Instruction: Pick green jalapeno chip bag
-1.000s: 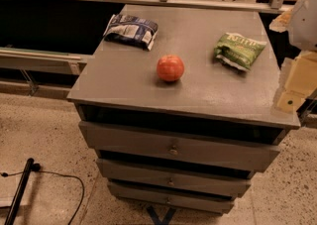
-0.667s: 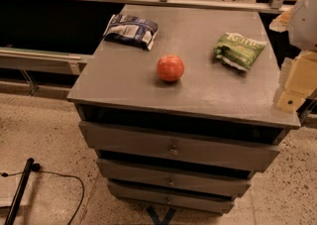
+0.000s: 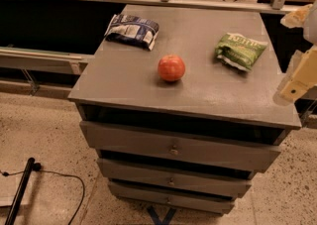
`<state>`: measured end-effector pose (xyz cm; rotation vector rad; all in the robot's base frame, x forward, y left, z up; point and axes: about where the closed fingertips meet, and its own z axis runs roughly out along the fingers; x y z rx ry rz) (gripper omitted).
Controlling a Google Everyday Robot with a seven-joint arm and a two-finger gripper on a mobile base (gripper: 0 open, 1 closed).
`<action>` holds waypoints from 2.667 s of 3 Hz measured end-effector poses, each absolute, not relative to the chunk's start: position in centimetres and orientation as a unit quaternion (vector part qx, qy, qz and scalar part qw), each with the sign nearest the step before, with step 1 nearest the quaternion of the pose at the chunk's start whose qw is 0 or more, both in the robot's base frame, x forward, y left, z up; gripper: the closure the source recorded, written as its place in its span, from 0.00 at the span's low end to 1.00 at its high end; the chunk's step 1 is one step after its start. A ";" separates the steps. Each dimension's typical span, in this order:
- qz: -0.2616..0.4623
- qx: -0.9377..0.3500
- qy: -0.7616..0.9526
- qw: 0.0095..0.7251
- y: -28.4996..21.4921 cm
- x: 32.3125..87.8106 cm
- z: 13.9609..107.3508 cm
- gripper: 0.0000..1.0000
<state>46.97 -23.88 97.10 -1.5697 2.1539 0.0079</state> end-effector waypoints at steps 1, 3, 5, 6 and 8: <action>0.046 -0.549 0.779 0.300 -25.0 48.8 96.5 0.00; 0.024 -0.456 0.810 0.367 -30.0 51.1 94.2 0.00; -0.001 -0.384 0.840 0.383 -32.3 52.2 92.8 0.00; 0.013 -0.345 0.846 0.406 -31.6 53.5 92.3 0.00; 0.048 -0.256 0.842 0.473 -31.4 57.9 91.9 0.00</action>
Offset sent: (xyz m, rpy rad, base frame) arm 0.0502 -0.0565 -0.0263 0.3715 -0.1786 -0.1168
